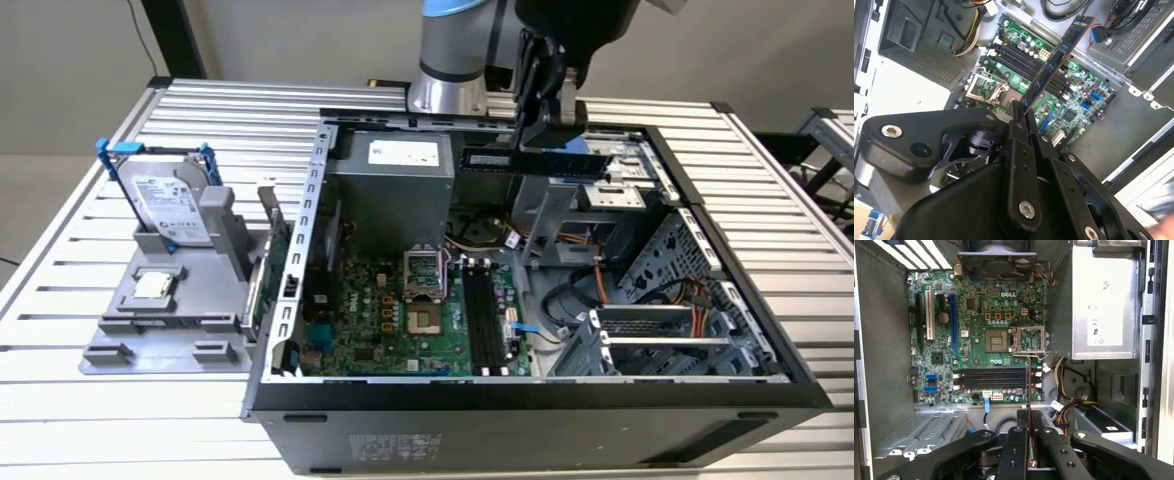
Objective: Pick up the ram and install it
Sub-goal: 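Insert the ram into the slot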
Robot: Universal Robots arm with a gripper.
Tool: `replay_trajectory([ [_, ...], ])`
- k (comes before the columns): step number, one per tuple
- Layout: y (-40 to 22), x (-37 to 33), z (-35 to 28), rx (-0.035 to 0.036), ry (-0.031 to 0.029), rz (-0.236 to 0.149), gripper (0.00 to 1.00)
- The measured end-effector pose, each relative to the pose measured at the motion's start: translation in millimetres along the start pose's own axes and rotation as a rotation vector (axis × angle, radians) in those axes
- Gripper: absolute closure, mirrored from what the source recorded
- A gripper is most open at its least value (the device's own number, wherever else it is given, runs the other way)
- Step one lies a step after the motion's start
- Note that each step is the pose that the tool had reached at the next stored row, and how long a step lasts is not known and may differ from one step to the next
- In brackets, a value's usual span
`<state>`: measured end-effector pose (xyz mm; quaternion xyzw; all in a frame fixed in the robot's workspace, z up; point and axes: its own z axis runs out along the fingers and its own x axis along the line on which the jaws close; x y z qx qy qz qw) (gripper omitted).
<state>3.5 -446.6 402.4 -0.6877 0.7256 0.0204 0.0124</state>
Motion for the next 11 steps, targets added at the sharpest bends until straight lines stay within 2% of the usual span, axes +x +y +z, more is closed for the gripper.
replay_trajectory([
  [11,0.0,0.0,0.0,0.0067,-0.0017,0.145,1.00],
])
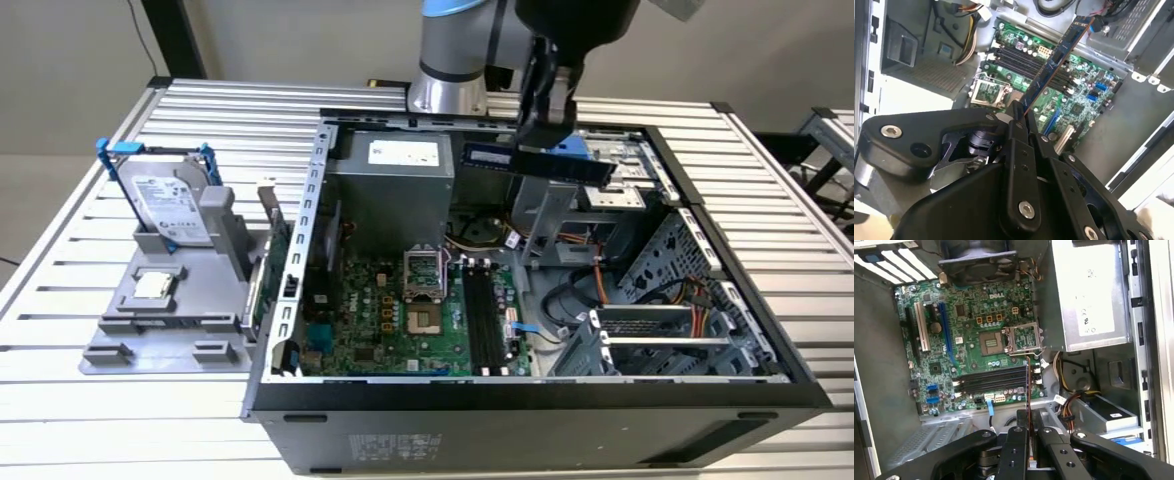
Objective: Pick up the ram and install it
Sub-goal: 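Insert the ram into the slot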
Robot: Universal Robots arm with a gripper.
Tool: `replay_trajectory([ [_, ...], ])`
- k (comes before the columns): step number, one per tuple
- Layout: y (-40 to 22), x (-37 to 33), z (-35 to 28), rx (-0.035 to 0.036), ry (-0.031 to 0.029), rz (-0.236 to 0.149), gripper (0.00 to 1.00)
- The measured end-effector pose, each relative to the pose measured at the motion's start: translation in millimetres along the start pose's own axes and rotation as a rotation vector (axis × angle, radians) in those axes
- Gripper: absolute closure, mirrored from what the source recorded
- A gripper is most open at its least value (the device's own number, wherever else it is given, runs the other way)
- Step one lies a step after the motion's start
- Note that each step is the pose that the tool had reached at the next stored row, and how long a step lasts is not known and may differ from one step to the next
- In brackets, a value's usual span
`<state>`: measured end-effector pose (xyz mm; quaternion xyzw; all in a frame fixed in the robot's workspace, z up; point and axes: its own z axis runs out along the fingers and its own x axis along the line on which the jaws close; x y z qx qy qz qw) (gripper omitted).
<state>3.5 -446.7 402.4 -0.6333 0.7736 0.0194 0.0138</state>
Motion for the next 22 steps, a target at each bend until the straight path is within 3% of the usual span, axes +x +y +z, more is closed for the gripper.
replay_trajectory([
  [8,-0.1,0.0,0.0,0.0042,-0.0012,0.093,1.00],
  [12,-0.2,0.5,-0.1,0.0051,-0.0011,0.114,1.00],
  [22,-0.1,0.6,0.1,0.0129,-0.0036,0.282,1.00],
])
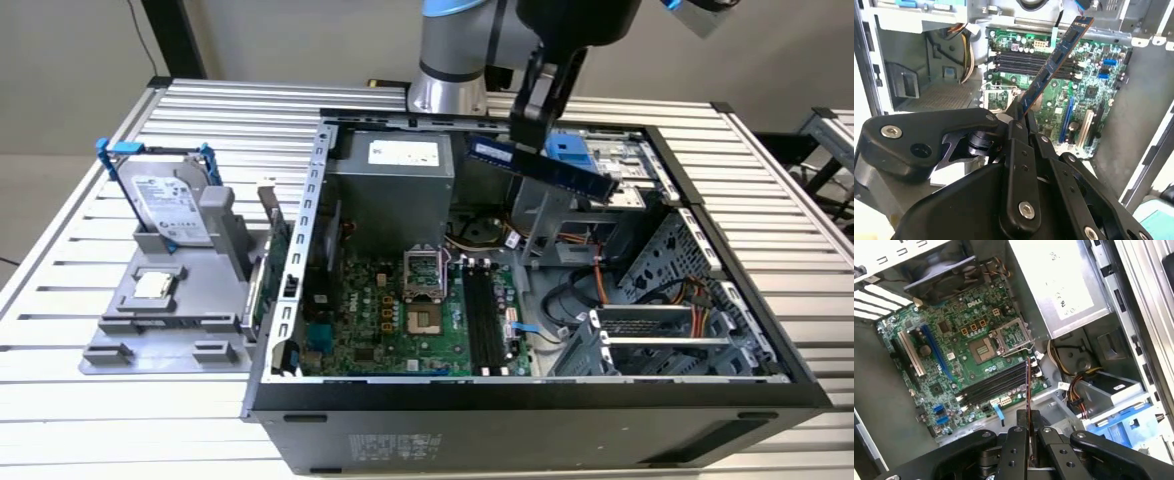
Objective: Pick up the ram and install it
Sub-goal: 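Insert the ram into the slot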
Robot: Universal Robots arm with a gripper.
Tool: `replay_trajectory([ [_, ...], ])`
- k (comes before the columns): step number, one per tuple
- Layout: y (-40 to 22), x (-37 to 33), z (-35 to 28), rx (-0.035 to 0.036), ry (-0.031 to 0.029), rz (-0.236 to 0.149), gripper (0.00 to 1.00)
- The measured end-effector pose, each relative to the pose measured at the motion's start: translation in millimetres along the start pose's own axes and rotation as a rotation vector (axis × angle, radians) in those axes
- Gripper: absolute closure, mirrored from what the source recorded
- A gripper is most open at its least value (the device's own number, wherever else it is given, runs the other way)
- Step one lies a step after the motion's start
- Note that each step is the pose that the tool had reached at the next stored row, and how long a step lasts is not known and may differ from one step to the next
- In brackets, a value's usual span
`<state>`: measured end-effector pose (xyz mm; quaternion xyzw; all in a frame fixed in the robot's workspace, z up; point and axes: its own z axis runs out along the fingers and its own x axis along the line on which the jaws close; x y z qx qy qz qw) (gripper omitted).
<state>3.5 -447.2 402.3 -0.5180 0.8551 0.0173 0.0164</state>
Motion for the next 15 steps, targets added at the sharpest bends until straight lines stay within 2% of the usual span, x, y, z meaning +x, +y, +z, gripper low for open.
replay_trajectory([
  [15,0.0,0.0,0.6,0.0108,-0.0030,0.237,1.00],
])
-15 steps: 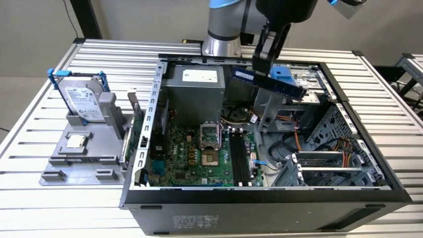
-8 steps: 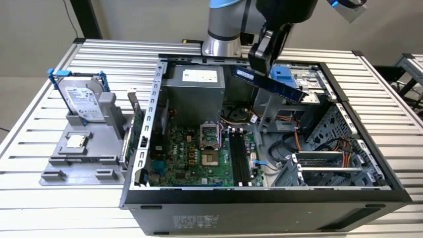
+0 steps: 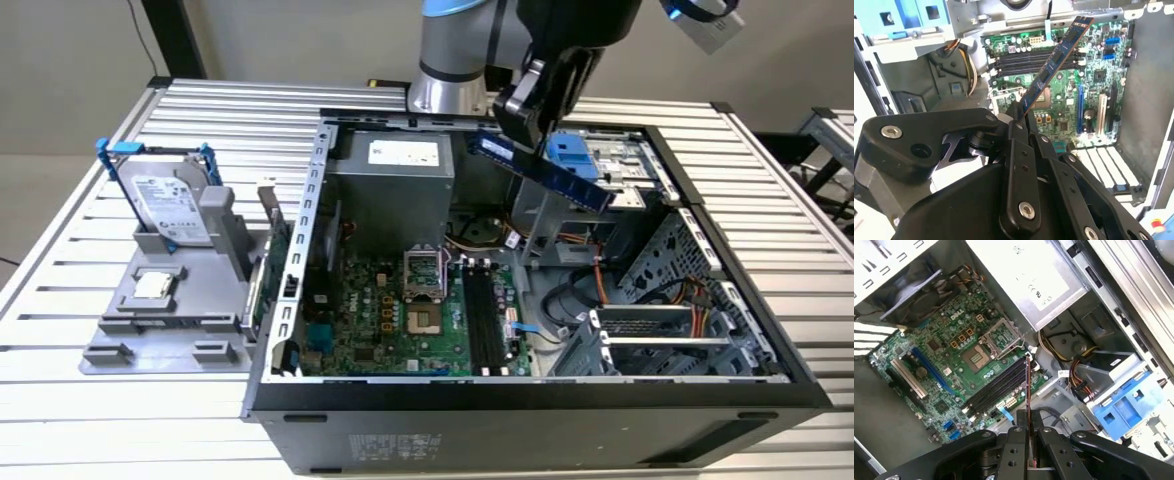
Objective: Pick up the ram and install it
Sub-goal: 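Insert the ram into the slot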
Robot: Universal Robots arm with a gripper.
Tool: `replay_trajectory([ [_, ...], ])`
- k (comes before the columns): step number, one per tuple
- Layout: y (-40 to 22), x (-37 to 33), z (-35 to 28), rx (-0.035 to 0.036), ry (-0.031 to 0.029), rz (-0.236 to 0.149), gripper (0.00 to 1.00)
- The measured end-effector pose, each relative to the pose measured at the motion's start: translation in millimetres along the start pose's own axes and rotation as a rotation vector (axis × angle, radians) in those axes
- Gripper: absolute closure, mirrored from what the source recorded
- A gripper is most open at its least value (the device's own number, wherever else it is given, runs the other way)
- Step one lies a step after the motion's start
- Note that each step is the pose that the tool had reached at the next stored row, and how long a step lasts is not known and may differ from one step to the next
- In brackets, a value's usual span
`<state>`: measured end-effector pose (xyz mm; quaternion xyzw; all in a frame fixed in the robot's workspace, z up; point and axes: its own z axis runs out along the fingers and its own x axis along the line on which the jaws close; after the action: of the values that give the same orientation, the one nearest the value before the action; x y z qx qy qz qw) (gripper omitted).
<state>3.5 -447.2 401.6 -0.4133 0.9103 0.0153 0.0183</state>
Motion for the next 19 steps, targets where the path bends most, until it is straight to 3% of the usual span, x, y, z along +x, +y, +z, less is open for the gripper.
replay_trajectory([
  [19,0.0,0.1,2.6,0.0127,-0.0035,0.277,1.00],
])
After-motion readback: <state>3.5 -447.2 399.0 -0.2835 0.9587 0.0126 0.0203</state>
